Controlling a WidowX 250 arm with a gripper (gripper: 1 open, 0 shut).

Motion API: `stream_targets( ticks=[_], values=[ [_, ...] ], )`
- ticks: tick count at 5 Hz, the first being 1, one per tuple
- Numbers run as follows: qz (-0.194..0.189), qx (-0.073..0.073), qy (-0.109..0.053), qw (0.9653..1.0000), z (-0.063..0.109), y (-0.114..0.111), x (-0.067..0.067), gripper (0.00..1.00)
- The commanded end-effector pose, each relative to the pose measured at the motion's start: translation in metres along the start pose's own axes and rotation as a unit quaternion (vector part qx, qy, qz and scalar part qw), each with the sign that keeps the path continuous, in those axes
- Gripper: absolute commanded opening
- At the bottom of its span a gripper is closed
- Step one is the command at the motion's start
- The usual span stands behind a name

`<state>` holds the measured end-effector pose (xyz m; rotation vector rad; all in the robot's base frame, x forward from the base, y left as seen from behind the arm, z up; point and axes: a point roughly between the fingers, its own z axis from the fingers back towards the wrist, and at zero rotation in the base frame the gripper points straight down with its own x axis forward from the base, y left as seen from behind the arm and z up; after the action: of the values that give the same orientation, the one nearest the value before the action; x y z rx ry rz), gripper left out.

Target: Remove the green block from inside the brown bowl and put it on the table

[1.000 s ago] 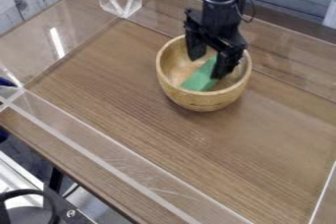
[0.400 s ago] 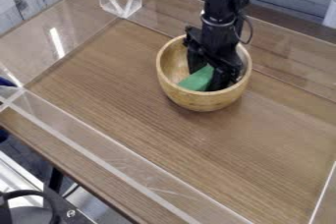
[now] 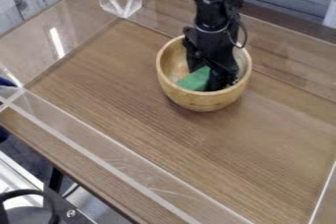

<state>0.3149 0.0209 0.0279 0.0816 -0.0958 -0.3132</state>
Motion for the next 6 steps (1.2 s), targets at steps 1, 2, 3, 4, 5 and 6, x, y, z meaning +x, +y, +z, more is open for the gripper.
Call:
stream_targets(
  ticks=[1,2,3,4,5,6],
  values=[
    [-0.002,0.017,-0.014,0.9998,0.017,0.013,-0.004,0.00],
    [-0.003,0.022,-0.002,0.9998,0.015,0.023,-0.015,0.00],
    [0.000,0.026,-0.006,0.9996,0.024,0.023,-0.012,0.00],
    [-0.007,0.027,-0.015,0.9995,0.031,0.022,-0.012,0.00],
    [-0.015,0.027,-0.027,0.9991,0.042,0.020,-0.012,0.00],
    [-0.013,0.021,-0.033,0.9992,0.059,0.020,-0.008,0.00]
  ],
)
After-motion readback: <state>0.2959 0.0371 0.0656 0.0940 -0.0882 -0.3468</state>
